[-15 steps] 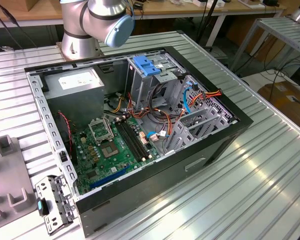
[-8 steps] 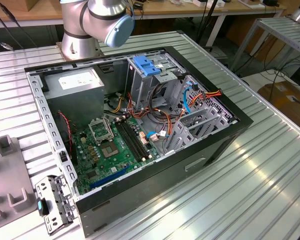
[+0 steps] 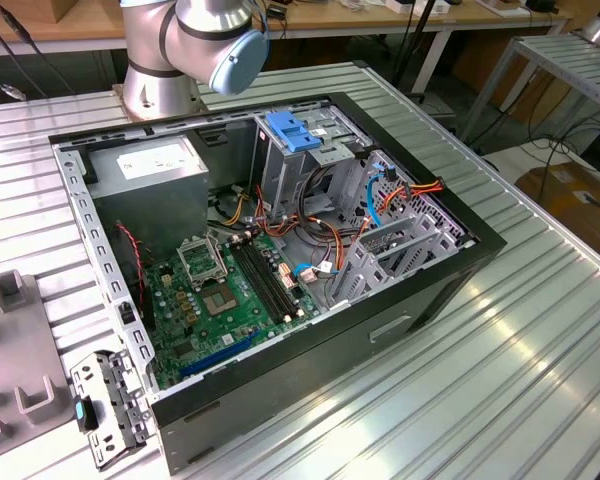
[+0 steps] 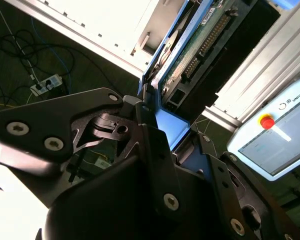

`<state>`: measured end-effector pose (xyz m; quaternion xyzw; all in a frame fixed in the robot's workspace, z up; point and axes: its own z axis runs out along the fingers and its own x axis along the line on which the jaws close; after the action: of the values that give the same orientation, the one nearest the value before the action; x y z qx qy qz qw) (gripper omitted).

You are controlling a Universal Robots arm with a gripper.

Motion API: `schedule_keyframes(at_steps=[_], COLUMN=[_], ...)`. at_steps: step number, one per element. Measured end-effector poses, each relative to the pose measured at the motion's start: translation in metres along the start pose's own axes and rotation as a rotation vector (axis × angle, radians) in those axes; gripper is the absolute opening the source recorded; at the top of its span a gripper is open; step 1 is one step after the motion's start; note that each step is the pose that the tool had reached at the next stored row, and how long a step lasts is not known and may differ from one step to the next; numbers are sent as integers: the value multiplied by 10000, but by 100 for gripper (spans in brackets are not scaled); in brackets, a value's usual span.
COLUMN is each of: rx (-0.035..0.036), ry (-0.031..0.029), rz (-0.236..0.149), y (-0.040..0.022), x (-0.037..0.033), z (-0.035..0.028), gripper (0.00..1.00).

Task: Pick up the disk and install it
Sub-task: 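Pick up the disk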

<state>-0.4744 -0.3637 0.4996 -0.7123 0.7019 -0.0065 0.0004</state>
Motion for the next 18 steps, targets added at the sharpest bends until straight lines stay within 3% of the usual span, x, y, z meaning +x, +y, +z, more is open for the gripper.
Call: schedule_keyframes(at_steps=[7, 12, 18], rx=[2, 0, 0], ry=[-1, 0, 0], rz=[1, 0, 0], y=[-2, -106, -108], x=[0, 1, 2], z=[-5, -5, -6], gripper=[37, 37, 37])
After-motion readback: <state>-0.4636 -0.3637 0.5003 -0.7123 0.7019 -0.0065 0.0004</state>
